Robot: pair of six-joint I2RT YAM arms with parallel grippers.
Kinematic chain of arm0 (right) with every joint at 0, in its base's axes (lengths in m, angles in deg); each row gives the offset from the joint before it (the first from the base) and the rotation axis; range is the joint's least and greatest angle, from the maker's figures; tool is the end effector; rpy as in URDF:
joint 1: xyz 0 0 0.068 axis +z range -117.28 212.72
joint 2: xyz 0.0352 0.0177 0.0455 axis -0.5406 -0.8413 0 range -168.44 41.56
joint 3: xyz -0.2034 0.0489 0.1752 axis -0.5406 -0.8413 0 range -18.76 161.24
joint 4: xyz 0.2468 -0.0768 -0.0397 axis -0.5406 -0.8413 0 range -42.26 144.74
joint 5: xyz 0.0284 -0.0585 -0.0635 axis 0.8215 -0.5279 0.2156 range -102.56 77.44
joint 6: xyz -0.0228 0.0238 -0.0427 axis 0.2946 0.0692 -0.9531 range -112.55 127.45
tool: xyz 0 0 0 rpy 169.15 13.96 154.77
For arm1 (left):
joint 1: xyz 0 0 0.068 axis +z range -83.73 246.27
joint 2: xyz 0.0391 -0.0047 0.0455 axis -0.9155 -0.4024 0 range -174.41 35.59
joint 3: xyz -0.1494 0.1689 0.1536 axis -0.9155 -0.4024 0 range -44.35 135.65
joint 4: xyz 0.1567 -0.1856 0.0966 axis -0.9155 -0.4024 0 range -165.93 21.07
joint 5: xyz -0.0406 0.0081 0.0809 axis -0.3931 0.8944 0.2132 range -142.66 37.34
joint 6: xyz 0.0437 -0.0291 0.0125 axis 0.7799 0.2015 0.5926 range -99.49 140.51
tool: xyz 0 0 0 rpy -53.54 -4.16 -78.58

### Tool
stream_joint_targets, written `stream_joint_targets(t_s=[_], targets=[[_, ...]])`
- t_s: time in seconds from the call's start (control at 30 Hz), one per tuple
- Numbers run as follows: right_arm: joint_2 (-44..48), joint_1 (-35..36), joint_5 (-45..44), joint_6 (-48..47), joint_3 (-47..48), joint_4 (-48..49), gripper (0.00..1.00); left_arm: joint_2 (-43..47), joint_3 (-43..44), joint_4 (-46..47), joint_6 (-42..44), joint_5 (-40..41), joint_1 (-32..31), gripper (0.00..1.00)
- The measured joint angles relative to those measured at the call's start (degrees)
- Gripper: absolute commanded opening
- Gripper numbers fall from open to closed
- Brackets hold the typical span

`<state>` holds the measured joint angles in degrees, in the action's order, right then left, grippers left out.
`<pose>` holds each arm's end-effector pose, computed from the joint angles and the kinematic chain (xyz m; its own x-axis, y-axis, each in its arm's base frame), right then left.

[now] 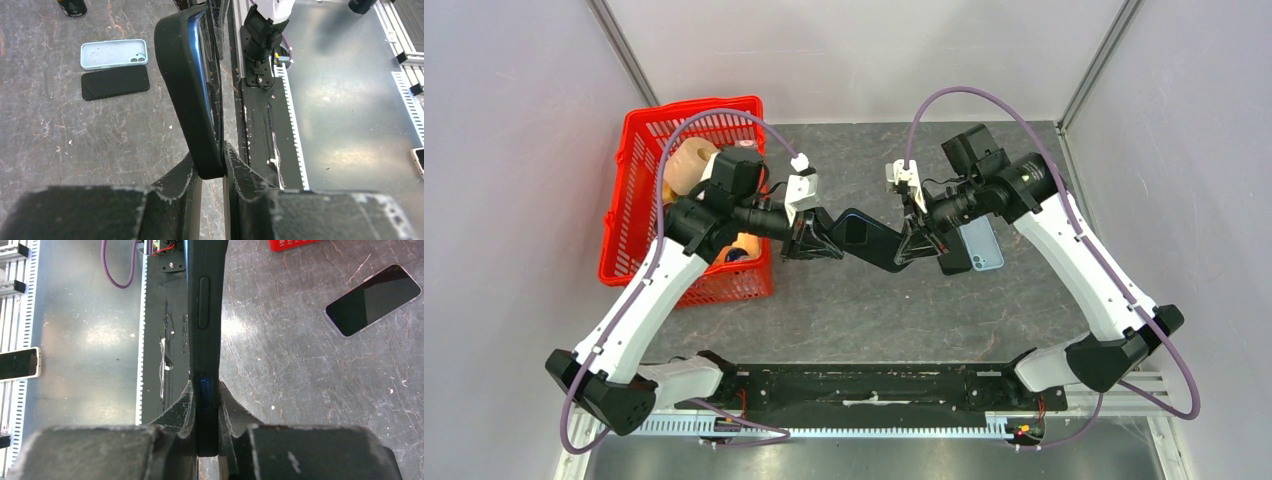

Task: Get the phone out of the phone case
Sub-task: Remove the phone case from the phone.

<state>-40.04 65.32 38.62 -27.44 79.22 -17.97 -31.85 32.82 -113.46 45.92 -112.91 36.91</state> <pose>0.1983 0.1598 0.4212 -0.1739 -0.5369 -0.8256 -0.9765 -0.0142 0.2149 0.1810 -0.1374 0.4055 -0.0784 0.2883 -0.9543 0.9944 -0.0453 -0.0954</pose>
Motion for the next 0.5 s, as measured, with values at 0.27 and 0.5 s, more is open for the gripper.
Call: stream_joint_targets(t_s=[0.27,0.5], targets=[[-0.44,-0.2,1.14,-1.92,-1.27,-1.49,0.0,-1.86,0.22,-4.74,10.23,-3.21,-0.13,0.02],[-1.9,-0.26,2.99,-5.95,-2.25,-5.9,0.0,-5.77,4.85,-18.18,28.55,-1.18,-3.3,0.02]])
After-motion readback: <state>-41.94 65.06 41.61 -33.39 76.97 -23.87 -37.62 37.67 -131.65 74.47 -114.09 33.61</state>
